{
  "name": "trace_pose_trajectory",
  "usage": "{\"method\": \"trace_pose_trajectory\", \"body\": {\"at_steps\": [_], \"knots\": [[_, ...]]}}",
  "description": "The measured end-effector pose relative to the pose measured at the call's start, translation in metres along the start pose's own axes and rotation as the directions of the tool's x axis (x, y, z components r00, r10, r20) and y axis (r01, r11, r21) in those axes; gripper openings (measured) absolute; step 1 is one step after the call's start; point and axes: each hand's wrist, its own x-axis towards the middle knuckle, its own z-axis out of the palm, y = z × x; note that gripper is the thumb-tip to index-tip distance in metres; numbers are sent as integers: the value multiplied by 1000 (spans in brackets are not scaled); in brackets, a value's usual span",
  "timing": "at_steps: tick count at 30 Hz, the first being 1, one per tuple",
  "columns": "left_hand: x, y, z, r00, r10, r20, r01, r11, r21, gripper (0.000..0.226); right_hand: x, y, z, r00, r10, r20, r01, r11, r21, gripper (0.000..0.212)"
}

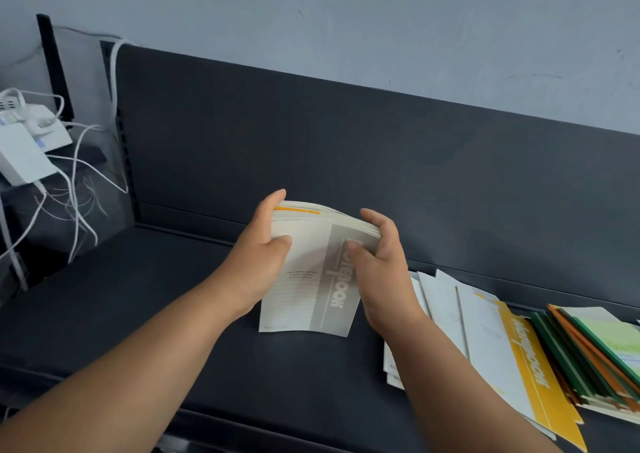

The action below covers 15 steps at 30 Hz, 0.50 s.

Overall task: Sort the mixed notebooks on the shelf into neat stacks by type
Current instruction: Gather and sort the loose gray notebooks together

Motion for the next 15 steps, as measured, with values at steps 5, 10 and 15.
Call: {"method": "trace_pose_trajectory", "body": {"at_steps": [5, 10, 15], "knots": [[3, -6, -2, 997, -78, 23, 80, 994, -68, 77, -1, 7, -5, 999, 9, 33, -10, 1000, 5, 55], [-3, -24, 2, 987, -139, 83, 136, 990, 34, 72, -11, 30, -4, 990, 126, 68, -120, 989, -89, 44], [-4, -33, 0, 987, -141, 73, 124, 972, 199, 61, -12, 36, -4, 988, 141, 56, -127, 971, -201, 36]]}}
